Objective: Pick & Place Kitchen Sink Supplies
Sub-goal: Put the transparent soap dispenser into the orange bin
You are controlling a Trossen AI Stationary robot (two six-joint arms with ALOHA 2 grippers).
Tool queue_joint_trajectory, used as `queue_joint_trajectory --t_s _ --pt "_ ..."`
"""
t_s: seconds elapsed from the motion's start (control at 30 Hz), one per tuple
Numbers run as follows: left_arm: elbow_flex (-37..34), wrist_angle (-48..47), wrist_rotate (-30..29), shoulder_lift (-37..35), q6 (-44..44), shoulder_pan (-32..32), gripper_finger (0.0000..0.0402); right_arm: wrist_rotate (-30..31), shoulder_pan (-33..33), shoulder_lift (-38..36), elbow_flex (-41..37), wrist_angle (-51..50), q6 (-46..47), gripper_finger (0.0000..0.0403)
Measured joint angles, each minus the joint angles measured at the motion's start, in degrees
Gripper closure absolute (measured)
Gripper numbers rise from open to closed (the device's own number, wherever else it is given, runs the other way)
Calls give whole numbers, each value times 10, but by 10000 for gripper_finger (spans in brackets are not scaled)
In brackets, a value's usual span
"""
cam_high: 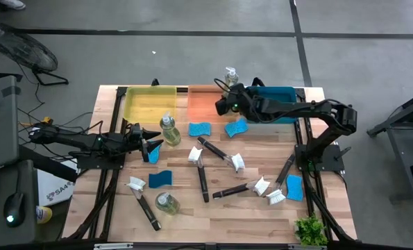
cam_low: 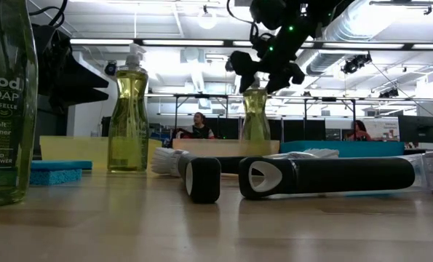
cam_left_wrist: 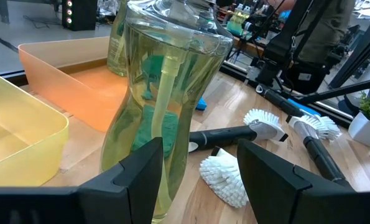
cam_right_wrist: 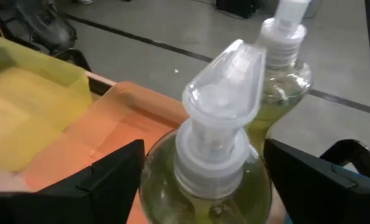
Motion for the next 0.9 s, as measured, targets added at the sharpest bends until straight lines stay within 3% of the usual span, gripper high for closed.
queue_joint_trajectory --t_s 0.33,0.9 --pt "0 0 0 0 0 0 199 23 0 1 0 -5 0 12" --pt "0 0 0 0 0 0 199 37 1 -74 0 -62 -25 8"
